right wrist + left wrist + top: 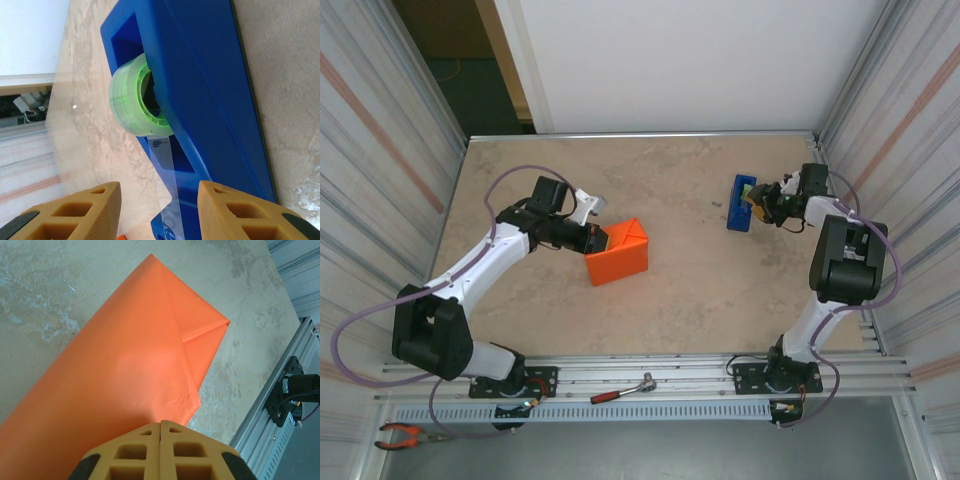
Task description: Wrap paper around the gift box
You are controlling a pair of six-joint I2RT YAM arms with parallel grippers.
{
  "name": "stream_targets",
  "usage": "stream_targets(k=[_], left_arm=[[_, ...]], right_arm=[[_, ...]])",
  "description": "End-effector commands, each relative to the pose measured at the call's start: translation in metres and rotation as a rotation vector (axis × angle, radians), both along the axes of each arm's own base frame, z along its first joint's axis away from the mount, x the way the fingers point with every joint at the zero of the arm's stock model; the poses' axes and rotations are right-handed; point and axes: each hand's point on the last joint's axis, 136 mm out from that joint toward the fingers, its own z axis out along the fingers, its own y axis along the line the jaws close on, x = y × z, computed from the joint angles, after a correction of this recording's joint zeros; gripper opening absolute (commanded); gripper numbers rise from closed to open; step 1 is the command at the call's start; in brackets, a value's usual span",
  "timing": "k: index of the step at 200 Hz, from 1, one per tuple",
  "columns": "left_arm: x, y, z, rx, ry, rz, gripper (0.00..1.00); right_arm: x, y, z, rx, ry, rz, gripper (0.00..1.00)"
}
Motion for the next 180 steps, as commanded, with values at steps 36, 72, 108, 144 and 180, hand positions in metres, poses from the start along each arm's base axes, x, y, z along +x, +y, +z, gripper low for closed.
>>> stream_targets(k=[36, 72, 108, 144, 180], left_arm=[[-0.019, 0.017, -0.050, 0.146, 0.116, 0.009, 0.00], [-0.018, 0.016, -0.050, 0.143, 0.115, 0.009, 0.00], [-0.018, 0.016, -0.050, 0.141, 0.116, 0.007, 0.00], [-0.019, 0.016, -0.050, 0.140, 0.115, 0.007, 0.00], [-0.018, 0.016, -0.049, 0.139, 0.114, 0.006, 0.00]], right_arm=[[0.002, 0.010, -0.004, 0.018, -0.018, 0.046, 0.40], [0.000, 0.012, -0.010, 0.021, -0.006, 0.048, 0.38], [-0.003, 0.012, -0.014, 0.022, 0.002, 0.047, 0.37], [-0.006, 0.012, -0.023, 0.023, 0.021, 0.046, 0.37], [-0.007, 0.013, -0.025, 0.028, 0.024, 0.047, 0.34]])
